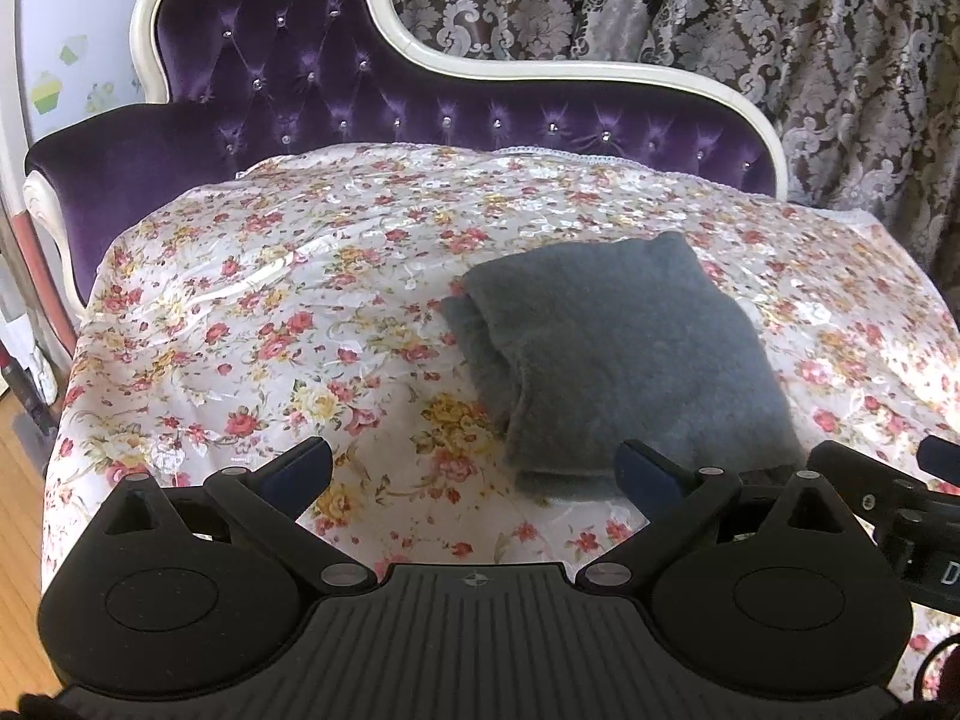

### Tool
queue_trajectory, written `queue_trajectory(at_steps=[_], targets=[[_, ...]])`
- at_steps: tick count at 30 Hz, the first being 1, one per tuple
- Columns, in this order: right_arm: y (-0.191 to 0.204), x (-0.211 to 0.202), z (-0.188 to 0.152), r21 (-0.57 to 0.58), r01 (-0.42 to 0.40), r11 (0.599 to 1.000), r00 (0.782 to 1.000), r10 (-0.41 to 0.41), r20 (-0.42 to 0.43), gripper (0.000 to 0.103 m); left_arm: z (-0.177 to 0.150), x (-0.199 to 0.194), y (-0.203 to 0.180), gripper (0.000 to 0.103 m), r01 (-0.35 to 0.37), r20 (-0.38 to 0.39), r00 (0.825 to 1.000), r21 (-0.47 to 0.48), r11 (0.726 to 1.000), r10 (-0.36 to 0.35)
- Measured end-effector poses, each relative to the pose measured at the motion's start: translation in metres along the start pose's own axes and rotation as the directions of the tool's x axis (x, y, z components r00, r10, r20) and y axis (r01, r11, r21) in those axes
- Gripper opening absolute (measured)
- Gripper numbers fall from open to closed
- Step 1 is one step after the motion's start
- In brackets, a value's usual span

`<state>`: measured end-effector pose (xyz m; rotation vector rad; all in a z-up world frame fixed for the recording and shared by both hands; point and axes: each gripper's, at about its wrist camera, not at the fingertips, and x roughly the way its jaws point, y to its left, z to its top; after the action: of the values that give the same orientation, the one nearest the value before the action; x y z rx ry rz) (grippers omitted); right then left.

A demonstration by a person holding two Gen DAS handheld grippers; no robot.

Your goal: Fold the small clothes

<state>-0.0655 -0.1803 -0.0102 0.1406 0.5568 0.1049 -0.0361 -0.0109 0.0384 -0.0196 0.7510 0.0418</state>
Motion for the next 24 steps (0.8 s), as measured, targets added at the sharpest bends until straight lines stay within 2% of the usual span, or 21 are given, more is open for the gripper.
queue_trajectory(at_steps=[14, 24], targets=[[-0.005, 0.003, -0.006, 0.054, -0.023, 0.998, 0.999, 0.025, -0.039, 0.102, -0.007, 0.005, -0.008, 0.102, 0.012, -0.044, 0.999, 0.032, 0.999, -0.011], [-0.01, 0.005, -0.008, 0.072, -0.009, 0.997, 0.998, 0.013, -0.056, 0.102, -0.01, 0.006, -0.019, 0.102, 0.042, -0.071, 0.997, 0.051, 0.998, -0.039]])
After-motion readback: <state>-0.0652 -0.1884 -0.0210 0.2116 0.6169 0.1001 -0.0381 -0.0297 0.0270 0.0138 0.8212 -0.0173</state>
